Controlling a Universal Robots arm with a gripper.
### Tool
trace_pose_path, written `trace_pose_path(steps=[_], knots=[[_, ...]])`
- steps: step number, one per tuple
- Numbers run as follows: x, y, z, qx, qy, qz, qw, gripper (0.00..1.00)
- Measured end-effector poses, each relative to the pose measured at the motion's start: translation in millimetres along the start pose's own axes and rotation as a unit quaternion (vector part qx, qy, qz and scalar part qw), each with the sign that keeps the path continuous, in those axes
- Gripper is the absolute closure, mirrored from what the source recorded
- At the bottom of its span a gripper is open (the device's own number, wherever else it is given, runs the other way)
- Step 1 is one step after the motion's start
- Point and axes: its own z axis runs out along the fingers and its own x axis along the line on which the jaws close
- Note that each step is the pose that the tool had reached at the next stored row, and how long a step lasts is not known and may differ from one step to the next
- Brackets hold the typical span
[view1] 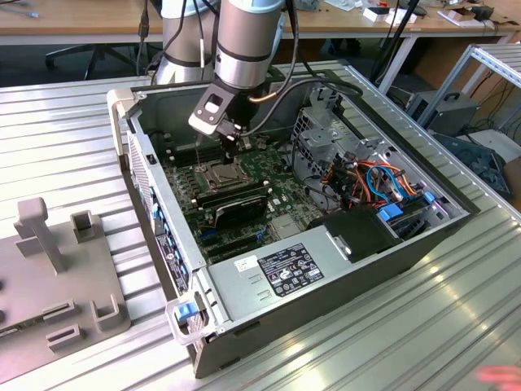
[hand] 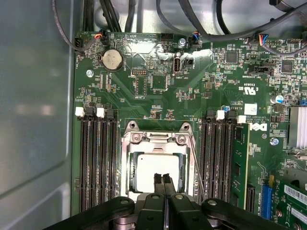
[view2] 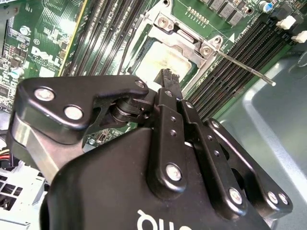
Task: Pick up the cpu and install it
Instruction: 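Install the first cpu locking lever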
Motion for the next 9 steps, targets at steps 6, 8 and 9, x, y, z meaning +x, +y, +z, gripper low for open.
trace_pose_path(steps=[6, 8, 9], knots=[[0.0, 0.0, -1.6, 0.0000, 0.0000, 0.000, 1.00000, 0.89], [0.0, 0.0, -1.7, 0.0000, 0.0000, 0.000, 1.00000, 0.89], [0.0, 0.0, -1.7, 0.0000, 0.0000, 0.000, 1.00000, 0.89]])
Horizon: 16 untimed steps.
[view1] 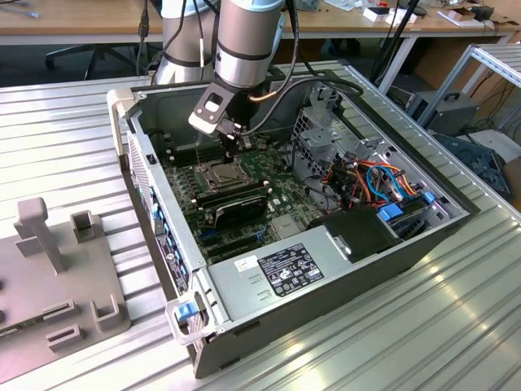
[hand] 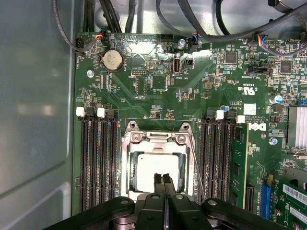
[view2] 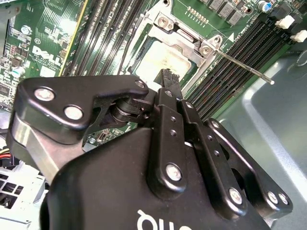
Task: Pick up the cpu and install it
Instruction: 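Install the first cpu locking lever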
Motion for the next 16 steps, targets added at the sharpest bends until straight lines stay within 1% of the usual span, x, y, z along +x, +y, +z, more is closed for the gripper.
trace_pose_path(steps=[3, 8, 14, 15, 16], knots=[[0.0, 0.0, 0.0, 0.0000, 0.0000, -0.001, 1.00000, 0.89], [0.0, 0.0, -0.1, 0.0000, 0.0001, -0.007, 0.99997, 0.89], [0.0, 0.0, -0.1, 0.0001, 0.0002, -0.008, 0.99997, 0.89], [0.0, 0.0, 0.0, 0.0000, 0.0002, -0.010, 0.99995, 0.89], [0.0, 0.0, -0.1, 0.0001, 0.0003, -0.015, 0.99989, 0.89]])
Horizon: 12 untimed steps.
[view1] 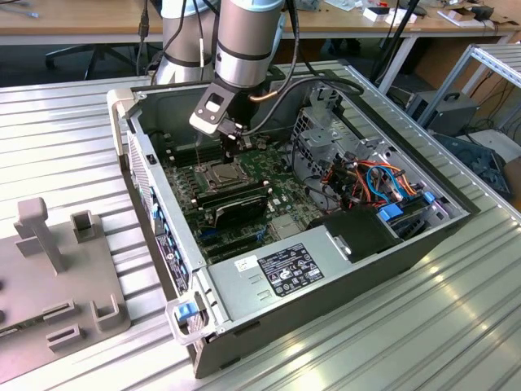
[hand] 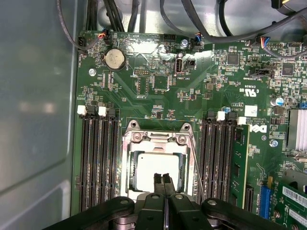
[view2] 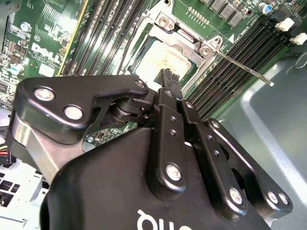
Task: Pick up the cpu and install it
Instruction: 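Install the first cpu locking lever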
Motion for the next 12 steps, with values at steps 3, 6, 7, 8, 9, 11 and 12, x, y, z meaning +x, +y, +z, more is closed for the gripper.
trace_pose_path(steps=[3, 6, 7, 8, 9, 11, 12], knots=[[0.0, 0.0, 0.0, 0.0000, 0.0004, -0.018, 0.99984, 0.89], [0.0, 0.0, 0.0, 0.0002, 0.0011, -0.048, 0.99885, 0.89], [0.0, 0.0, 0.0, 0.0002, 0.0013, -0.057, 0.99836, 0.89], [0.0, 0.0, 0.0, 0.0003, 0.0014, -0.065, 0.99791, 0.89], [0.0, 0.0, 0.0, 0.0003, 0.0016, -0.073, 0.99736, 0.89], [0.0, 0.0, 0.0, 0.0004, 0.0019, -0.087, 0.99622, 0.89], [0.0, 0.0, 0.0, 0.0004, 0.0020, -0.091, 0.99585, 0.89]])
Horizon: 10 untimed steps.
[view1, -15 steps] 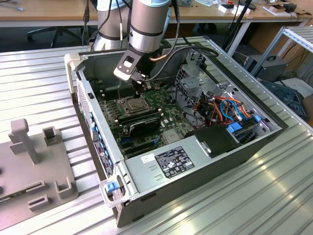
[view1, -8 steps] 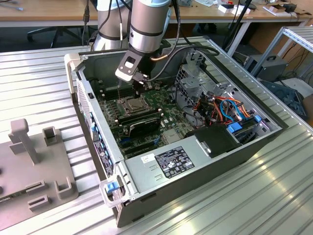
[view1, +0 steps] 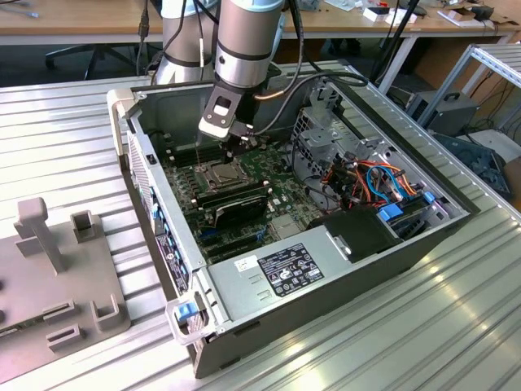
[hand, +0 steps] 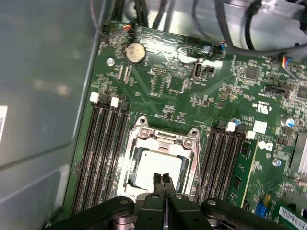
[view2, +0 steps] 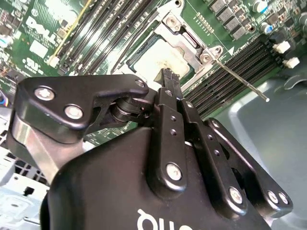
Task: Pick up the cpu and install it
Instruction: 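Install the first cpu locking lever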
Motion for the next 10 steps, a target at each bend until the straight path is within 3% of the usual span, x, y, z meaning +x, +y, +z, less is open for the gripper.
trace_pose_path(steps=[6, 10], knots=[[0.0, 0.0, 0.0, 0.0000, 0.0001, -0.003, 0.99999, 0.89], [0.0, 0.0, 0.0, 0.0001, 0.0006, -0.027, 0.99964, 0.89]])
